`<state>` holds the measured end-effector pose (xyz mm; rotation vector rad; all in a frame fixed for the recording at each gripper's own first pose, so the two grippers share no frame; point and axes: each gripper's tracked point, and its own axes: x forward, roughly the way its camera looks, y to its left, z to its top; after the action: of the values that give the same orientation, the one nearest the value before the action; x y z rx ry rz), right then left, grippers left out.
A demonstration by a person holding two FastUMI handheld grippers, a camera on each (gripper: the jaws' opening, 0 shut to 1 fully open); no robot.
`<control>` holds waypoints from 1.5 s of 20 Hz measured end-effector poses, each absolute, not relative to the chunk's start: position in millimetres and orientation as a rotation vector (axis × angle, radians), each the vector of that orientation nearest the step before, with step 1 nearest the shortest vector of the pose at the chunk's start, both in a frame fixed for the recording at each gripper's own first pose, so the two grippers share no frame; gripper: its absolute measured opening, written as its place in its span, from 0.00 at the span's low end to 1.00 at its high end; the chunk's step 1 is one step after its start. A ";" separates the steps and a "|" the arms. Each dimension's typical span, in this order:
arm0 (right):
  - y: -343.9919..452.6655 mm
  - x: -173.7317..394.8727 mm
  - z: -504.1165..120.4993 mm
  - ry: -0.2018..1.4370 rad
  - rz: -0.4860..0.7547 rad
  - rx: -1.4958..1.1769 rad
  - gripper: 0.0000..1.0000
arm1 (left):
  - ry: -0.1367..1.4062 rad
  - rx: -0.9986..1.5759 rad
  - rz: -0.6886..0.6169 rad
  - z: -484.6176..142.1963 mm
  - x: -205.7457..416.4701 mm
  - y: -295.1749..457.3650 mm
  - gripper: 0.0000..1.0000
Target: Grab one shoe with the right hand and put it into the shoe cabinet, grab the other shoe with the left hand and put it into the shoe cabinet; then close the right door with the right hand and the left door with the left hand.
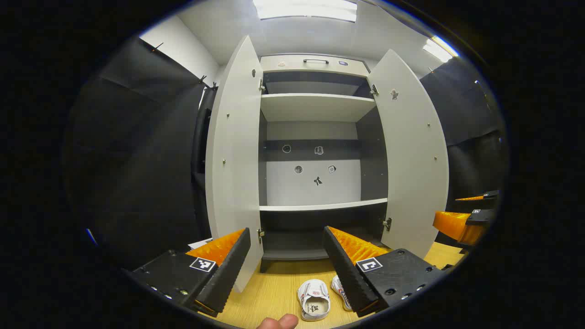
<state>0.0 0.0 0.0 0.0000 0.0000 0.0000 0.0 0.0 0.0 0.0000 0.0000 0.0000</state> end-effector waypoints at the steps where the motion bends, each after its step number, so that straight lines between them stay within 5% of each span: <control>1: 0.8 1.8 0.0 0.001 0.000 -0.001 0.96 | 0.003 0.002 0.000 -1.3 0.9 1.0 0.96; 30: 16.6 28.4 -16.9 0.049 0.028 -0.008 0.98 | -0.020 0.013 -0.007 2.9 7.3 1.8 0.96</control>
<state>28.4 16.6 -16.9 -0.0081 0.0486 0.0277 7.3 1.8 2.9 0.0127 -0.0198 -0.0072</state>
